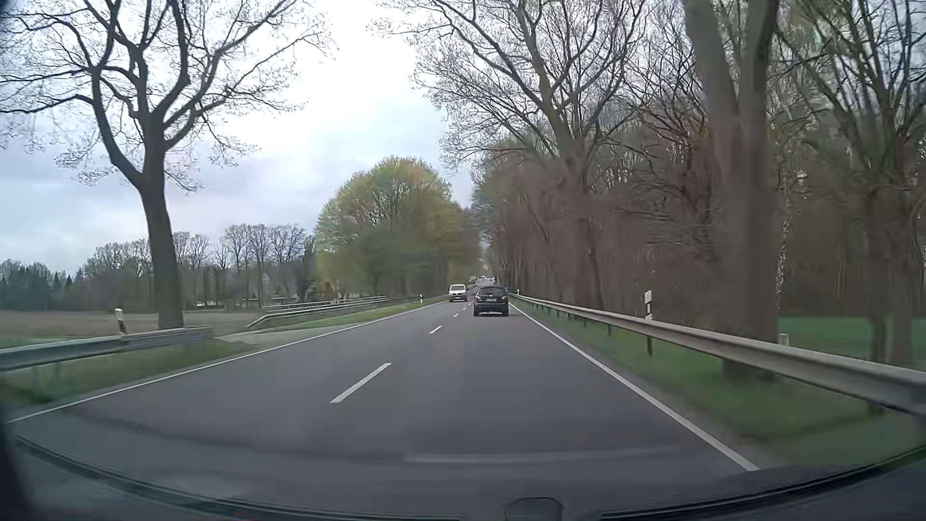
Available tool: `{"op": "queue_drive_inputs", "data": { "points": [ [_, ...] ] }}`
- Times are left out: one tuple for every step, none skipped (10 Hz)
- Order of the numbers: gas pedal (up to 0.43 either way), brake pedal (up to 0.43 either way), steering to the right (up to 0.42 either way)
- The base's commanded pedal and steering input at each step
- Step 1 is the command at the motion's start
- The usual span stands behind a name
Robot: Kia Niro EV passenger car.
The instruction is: Follow the waypoints while adhering to traffic rules and regulations
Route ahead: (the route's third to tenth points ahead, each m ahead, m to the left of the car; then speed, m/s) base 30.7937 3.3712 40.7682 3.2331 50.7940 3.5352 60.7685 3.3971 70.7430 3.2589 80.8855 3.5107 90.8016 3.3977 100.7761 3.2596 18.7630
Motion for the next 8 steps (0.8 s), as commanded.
{"op": "queue_drive_inputs", "data": {
  "points": [
    [0.110,0.000,-0.001],
    [0.110,0.000,-0.001],
    [0.110,0.000,-0.001],
    [0.110,0.000,-0.001],
    [0.110,0.000,-0.001],
    [0.110,0.000,-0.001],
    [0.110,0.000,-0.001],
    [0.110,0.000,-0.001]
  ]
}}
